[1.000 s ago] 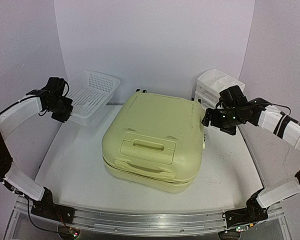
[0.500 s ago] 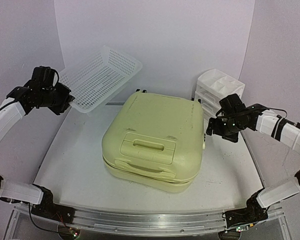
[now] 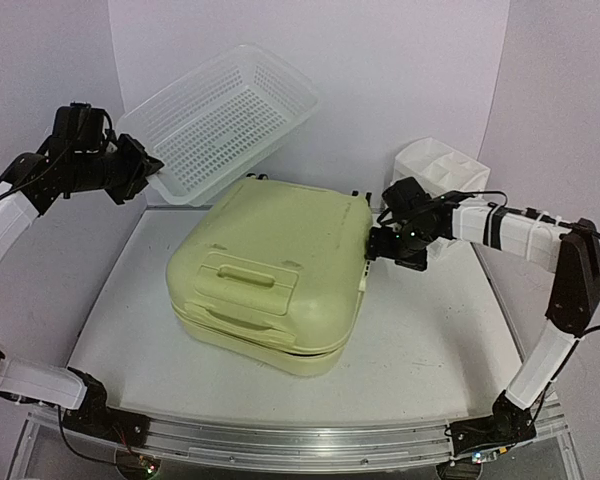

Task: Open, take out, and arrange the luggage
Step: Position the luggage at the center of the board, then pass from the left arm to the right

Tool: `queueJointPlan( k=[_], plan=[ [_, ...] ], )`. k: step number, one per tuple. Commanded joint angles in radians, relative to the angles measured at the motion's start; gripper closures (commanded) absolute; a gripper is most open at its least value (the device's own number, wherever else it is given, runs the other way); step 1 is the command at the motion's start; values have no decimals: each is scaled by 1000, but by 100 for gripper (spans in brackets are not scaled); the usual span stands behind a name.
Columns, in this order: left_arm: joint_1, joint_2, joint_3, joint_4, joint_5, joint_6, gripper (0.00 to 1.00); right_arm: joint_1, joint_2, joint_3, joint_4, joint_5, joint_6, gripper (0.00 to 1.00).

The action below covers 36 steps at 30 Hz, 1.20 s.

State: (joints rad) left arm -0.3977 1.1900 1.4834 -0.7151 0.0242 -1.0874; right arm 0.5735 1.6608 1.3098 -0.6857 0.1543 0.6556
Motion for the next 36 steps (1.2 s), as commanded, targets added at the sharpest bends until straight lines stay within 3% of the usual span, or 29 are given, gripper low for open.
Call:
queueJointPlan(
  k=[1,9,14,17,25,31,36],
  plan=[
    [-78,32,115,118,27,37,100,93,51,112,167,-116,-5,10],
    [-249,113,156,118,-50,62,100,-42,-235,24,69,-42,-54,8],
    [-278,137,136,120,-59,69,100,-49,-444,92,-27,67,-183,9],
    [-299,151,139,120,-53,84,100,-49,-512,171,-67,39,-254,10],
    [-367,184,173,117,-27,137,100,-49,-371,457,-216,-209,-358,12],
    [-416,191,177,118,11,161,100,-49,-246,598,-308,-242,-378,18],
    [-461,195,187,118,42,194,100,-49,-207,600,-365,-169,-366,27]
  ],
)
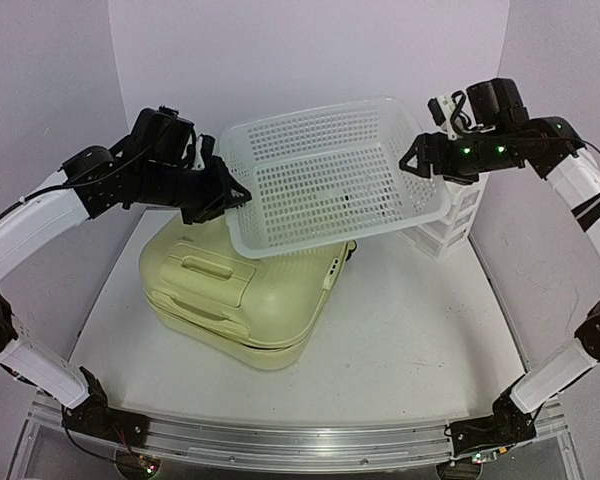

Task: Open, take out, and arrange the luggage
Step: Pass from the left arm to the right, then place the storage box at the center of the board.

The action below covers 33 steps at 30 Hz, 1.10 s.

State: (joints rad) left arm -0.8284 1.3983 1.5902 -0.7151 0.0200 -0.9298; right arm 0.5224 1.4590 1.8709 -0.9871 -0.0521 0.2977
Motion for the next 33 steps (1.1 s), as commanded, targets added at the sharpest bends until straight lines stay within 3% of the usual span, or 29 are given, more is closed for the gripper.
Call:
queueJointPlan(
  k=[1,6,11,13,16,19,23,28,33],
  plan=[
    [-38,-14,80,118,51,41,100,3,-9,26,-65,47,-7,30],
    [-71,-18,76,118,68,68,100,2,-54,-38,-62,89,1,53],
    [-85,-27,66,118,81,90,100,3,-95,-88,-61,124,11,90],
    [-86,-34,57,118,84,98,98,2,-111,-106,-61,151,16,100],
    [-90,-45,51,120,101,129,91,3,-135,-134,-59,192,23,100],
    [-92,-50,48,123,121,150,76,2,-155,-153,-55,226,35,100],
    [-92,-56,43,142,162,184,36,2,-186,-168,-54,282,48,100],
    [-92,-89,10,179,200,225,5,1,-227,-167,-81,323,29,100],
    [-92,-157,-27,182,194,283,0,1,-287,-144,-195,380,2,100]
  ],
)
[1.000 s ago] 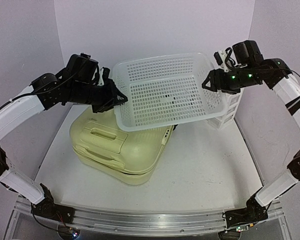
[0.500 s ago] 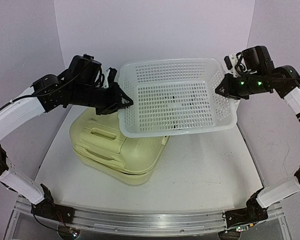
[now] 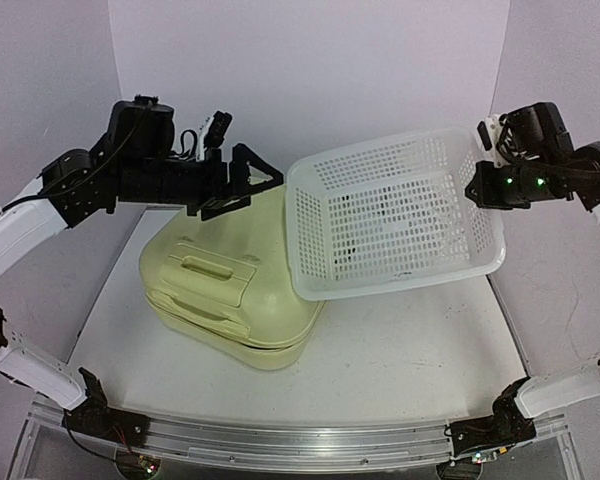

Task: Open, take out, and arrange the luggage
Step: Place the storage box at the center of the board.

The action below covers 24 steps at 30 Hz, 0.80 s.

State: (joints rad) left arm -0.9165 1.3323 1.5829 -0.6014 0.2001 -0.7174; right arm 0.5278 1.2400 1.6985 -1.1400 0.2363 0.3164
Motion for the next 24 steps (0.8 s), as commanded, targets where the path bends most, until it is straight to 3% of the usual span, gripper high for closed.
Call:
queueJointPlan(
  k=[1,7,13,24],
  plan=[
    [-4,-110,-31,68,0,81,0,-5,-86,25,-63,110,-8,100],
    [-4,-238,-106,52,-159,135,0,-5,-225,-53,-178,279,107,100],
    [-4,-263,-91,-63,-302,159,0,-5,-289,-231,-287,385,317,100],
    [-4,-258,-114,-109,-347,153,0,-5,-295,-548,-265,326,686,99]
  ],
)
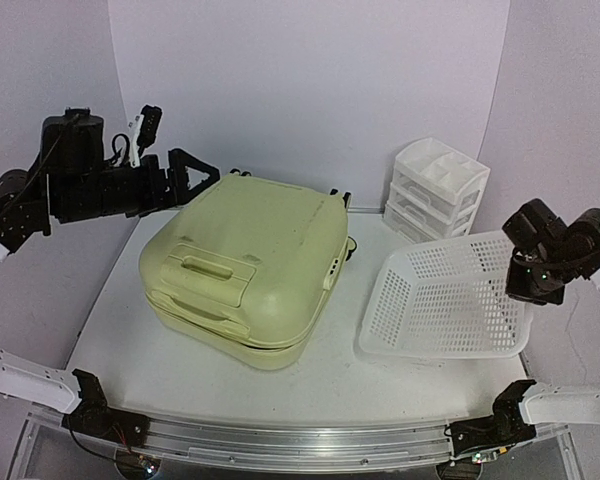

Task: Open, take out, and arrange the luggage
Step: Place the storage box at the center of the board.

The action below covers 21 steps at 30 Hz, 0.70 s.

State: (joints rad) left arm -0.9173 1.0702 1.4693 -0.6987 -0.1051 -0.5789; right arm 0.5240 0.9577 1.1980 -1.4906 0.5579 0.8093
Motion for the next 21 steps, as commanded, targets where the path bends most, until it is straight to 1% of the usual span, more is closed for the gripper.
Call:
queueJointPlan(
  k=[1,3,4,5,9,12,13,14,17,18,20,21],
  plan=[
    [-3,6,1,-19,-50,18,0,0,-18,-69,95,3,212,97],
    [-3,7,3,-40,-73,25,0,-1,-30,-123,137,-3,224,92],
    [-4,7,2,-49,-88,28,0,-1,-32,-150,146,-5,234,83],
    [-4,7,2,-61,-102,33,0,-1,-33,-171,156,-11,243,69],
    [-3,3,-3,-97,-155,46,0,-1,-40,-231,189,-49,271,39],
    [-3,1,-6,-114,-185,54,0,-1,-46,-240,199,-53,284,16],
    [-3,1,-6,-119,-193,56,0,0,-46,-232,200,-48,277,12],
    [-3,2,-5,-123,-200,60,0,-1,-44,-221,199,-42,263,10],
    [-3,4,-4,-139,-222,73,0,-1,-27,-164,200,-34,189,8],
    [-3,5,-6,-148,-229,79,0,-1,-14,-139,205,-45,139,8],
    [-3,7,-17,-159,-233,106,0,-1,30,-92,253,-117,12,8],
    [-3,5,-25,-165,-228,120,0,-1,50,-66,266,-151,-25,7]
  ],
)
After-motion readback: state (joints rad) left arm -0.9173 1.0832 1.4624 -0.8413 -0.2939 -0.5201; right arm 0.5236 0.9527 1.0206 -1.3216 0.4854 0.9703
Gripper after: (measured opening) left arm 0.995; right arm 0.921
